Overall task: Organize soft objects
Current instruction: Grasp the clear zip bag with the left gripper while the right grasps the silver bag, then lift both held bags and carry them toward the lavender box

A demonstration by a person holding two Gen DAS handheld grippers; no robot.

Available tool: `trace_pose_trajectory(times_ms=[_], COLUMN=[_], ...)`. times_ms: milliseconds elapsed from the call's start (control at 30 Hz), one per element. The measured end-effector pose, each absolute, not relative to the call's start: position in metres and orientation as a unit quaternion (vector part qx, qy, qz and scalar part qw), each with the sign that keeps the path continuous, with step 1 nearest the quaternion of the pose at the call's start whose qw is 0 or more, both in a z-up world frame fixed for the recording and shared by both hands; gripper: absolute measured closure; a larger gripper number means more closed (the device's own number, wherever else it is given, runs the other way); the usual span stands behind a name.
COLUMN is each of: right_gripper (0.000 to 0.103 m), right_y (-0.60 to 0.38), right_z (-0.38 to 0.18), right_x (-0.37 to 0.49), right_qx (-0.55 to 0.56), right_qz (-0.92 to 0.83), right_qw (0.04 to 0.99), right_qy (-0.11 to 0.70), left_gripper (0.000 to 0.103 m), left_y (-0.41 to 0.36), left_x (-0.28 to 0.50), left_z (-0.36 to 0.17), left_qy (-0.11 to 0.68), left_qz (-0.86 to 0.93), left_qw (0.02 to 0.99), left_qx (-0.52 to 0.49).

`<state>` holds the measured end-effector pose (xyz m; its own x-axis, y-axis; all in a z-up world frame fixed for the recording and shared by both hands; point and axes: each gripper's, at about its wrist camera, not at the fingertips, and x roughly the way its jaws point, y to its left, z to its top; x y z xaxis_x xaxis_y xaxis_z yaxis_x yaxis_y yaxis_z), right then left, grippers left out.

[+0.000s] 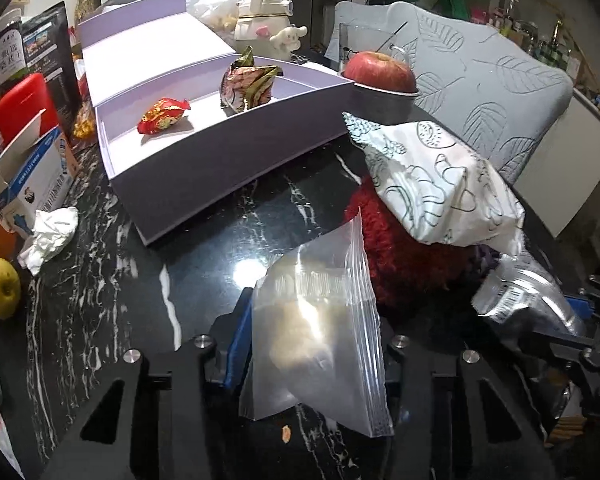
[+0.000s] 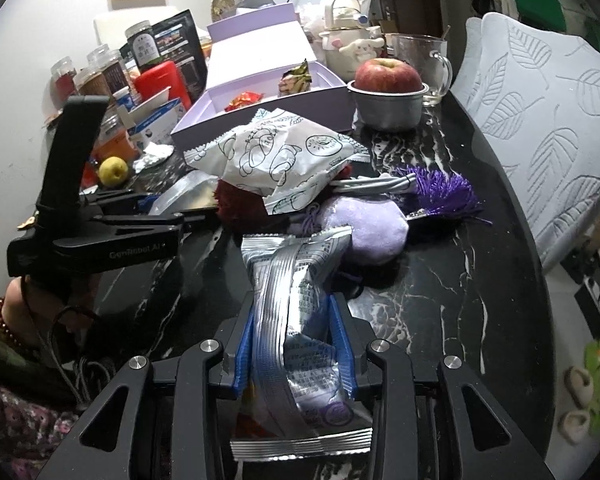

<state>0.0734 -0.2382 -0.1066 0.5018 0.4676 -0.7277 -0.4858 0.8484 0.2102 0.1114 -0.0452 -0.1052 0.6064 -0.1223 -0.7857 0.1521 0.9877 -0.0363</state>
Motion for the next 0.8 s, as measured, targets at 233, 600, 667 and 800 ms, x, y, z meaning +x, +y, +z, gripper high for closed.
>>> trace_pose_trajectory(times_ms=[233,600,667,800], right_gripper=[0.057,0.066,0.066,0.066], right_y=[-0.228,-0.220,-0.220,-0.224], right_z=[-0.113,-0.110,-0.106,-0.097], right_x=[0.077,0.062,0.059,0.050], right_qx=[-0.029,-0.037,-0.029,-0.014], right_qz=[0.265,0.278,0.283,0.293], right_qw=[0.861,0.867,0.867,0.869], right_qy=[0.432,0.413,0.409,0.399], left_gripper=[0.060,0.060,0.060,0.060], left_y=[-0.041,-0.034,-0.033,-0.031], left_x=[0.101,0.081,0.077,0.068], left_z=[-0.100,-0.087,-0.085,-0.077], left_qy=[0.441,0.431,0.430,0.418], left_qz=[-0.086,-0.083,-0.086,-0.085], left_qw=[0.893,0.898,0.899,0.904], left_qx=[0.003,-0.003,-0.008,-0.008])
